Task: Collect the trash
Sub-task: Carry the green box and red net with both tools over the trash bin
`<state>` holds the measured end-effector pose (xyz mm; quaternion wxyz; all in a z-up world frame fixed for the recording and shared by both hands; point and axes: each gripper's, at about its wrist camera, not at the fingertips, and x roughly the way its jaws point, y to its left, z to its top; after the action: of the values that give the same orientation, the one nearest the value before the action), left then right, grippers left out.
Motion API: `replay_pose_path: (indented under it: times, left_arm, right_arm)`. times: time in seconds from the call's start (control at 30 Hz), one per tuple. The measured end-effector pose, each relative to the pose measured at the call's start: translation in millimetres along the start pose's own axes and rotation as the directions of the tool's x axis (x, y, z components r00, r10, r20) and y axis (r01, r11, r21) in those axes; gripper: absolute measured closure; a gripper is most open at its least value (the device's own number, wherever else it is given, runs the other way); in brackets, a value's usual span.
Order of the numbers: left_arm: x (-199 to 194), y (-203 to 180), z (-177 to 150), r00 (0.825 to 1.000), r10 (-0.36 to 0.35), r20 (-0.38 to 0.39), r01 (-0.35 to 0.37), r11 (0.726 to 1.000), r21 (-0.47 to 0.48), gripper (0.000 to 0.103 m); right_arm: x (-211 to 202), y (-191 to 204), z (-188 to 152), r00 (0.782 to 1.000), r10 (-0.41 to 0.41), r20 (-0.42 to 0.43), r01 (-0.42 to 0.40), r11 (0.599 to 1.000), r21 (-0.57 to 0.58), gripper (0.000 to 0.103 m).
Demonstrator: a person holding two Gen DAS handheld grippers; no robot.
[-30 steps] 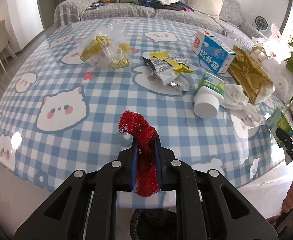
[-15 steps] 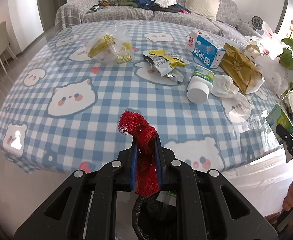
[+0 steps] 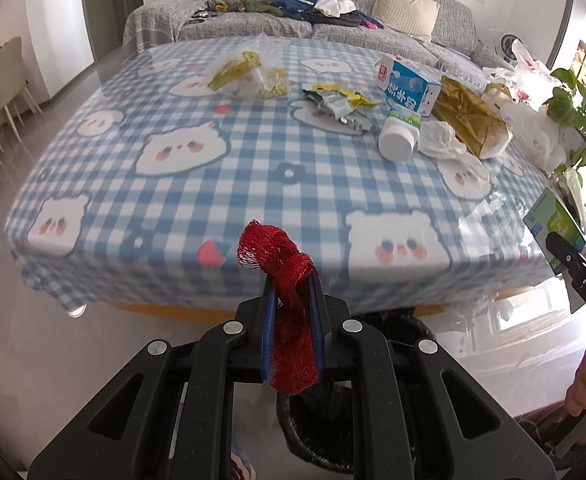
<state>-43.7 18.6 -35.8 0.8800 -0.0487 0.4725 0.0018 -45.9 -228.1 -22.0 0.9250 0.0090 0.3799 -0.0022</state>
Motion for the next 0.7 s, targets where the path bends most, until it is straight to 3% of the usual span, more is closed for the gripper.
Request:
replay_pose_path:
  times: [0.23, 0.7]
  left_arm:
    - [-8, 9, -30, 1.000, 0.002, -0.007, -0.002, 1.000, -0.012, 0.089]
    - [9, 24, -80, 0.998, 0.008, -0.059, -0.009, 1.000, -0.028, 0.089]
  right_arm:
    - [-21, 33, -27, 0.999, 0.036, 0.028, -0.034, 0.997, -0.065, 0.057]
    - [-26, 72, -83, 0.998, 0.060, -0.017, -0.062, 0.991, -0.120, 0.057]
